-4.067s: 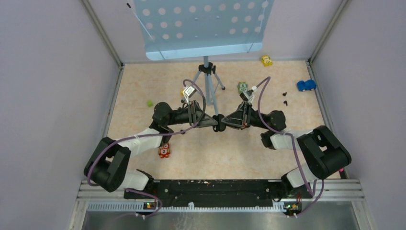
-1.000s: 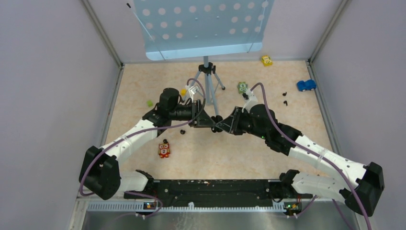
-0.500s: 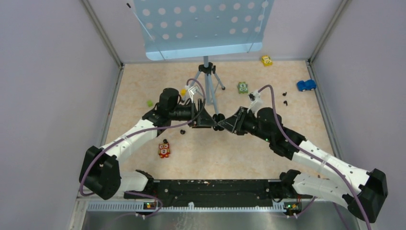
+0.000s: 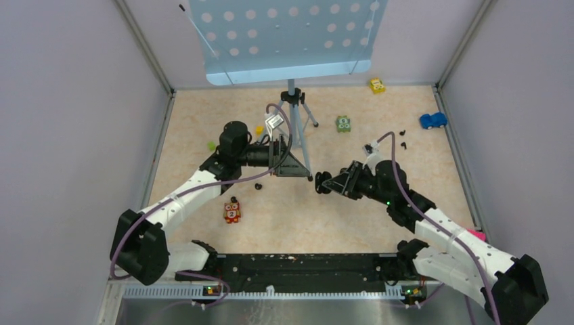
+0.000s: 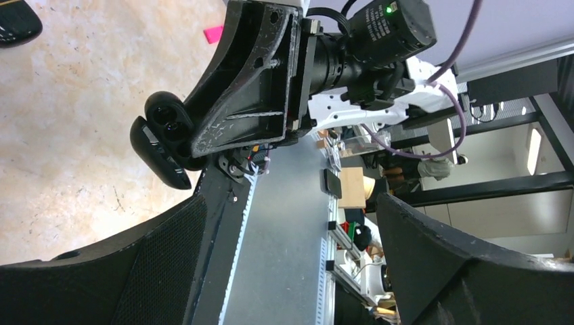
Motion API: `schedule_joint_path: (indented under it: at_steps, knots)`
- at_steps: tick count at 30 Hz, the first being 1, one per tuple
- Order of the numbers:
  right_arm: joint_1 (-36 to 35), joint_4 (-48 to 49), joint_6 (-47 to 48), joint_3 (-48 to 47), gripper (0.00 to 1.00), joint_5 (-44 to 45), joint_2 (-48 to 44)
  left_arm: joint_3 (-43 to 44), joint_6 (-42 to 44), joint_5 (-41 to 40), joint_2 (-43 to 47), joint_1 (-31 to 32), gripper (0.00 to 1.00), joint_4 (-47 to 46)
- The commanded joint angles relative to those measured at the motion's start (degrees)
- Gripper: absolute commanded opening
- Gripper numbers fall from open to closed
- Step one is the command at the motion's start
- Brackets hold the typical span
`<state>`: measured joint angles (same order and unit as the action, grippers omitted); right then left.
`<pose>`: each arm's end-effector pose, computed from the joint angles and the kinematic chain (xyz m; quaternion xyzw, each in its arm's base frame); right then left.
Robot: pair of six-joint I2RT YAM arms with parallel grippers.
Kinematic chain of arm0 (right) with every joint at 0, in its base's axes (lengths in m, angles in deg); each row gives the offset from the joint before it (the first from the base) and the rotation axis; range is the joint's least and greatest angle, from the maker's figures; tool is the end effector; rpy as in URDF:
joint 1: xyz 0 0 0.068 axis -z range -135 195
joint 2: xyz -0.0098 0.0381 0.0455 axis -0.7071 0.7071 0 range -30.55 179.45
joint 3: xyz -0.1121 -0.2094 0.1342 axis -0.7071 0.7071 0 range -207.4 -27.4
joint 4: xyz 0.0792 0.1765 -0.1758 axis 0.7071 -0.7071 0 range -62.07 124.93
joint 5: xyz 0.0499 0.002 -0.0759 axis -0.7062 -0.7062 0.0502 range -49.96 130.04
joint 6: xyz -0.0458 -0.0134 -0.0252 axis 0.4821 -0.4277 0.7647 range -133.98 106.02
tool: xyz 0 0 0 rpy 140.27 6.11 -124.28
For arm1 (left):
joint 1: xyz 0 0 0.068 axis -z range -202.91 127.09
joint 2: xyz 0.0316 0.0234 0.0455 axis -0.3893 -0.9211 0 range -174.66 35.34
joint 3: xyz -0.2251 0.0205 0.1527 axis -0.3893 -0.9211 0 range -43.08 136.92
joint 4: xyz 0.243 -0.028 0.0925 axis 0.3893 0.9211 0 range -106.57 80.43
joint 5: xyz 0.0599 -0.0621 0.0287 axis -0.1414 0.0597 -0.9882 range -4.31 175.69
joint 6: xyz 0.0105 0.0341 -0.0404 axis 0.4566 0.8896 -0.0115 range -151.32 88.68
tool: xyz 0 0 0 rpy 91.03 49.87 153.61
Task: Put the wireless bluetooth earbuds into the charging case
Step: Pass from the right arm to the left
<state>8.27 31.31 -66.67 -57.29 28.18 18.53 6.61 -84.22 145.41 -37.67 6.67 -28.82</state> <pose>0.1547 0.1245 0.2468 0.0584 0.8284 0.4483 0.3306 0.2301 -0.1659 0.3065 0.1746 0.7196 -0.6525 0.1611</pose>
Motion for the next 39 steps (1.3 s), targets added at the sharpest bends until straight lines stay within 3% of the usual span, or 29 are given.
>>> schedule_joint_path:
  at_steps: [1, 5, 9, 15, 20, 30, 35, 39]
  knots:
    - [4.3, 12.7, -3.4, 3.6, 0.00, -11.5, -3.2, -0.2, -0.7, -1.5, 2.3, 0.0, 0.98, -1.6]
    - [8.6, 22.2, -7.6, 7.5, 0.00, -20.4, -4.5, -3.7, -2.0, -7.2, 5.1, 0.0, 0.99, -3.2]
    - [10.3, 31.3, -11.9, 9.4, 0.00, -27.1, -3.9, -4.3, -3.3, -0.4, 3.7, -0.1, 0.99, -9.4]
    - [10.5, 48.7, -19.8, 11.6, 0.00, -31.4, 0.3, -9.7, -12.7, -2.3, 3.5, 0.0, 0.99, -27.3]
    - [10.4, 58.5, -25.3, 11.3, 0.00, -31.6, 3.8, -8.7, -16.3, -1.4, -0.7, 0.3, 0.99, -34.3]
    - [10.5, 63.6, -28.3, 10.4, 0.00, -31.3, 6.7, -7.3, -16.4, -0.3, -2.6, 2.3, 0.95, -35.6]
    - [10.4, 65.3, -29.1, 10.4, 0.00, -30.4, 7.8, -11.5, -28.7, -2.1, -5.4, 2.4, 0.94, -55.1]
    - [10.5, 65.6, -29.2, 9.9, 0.00, -30.5, 8.4, -10.8, -32.0, -1.0, -8.2, 2.9, 0.92, -59.9]
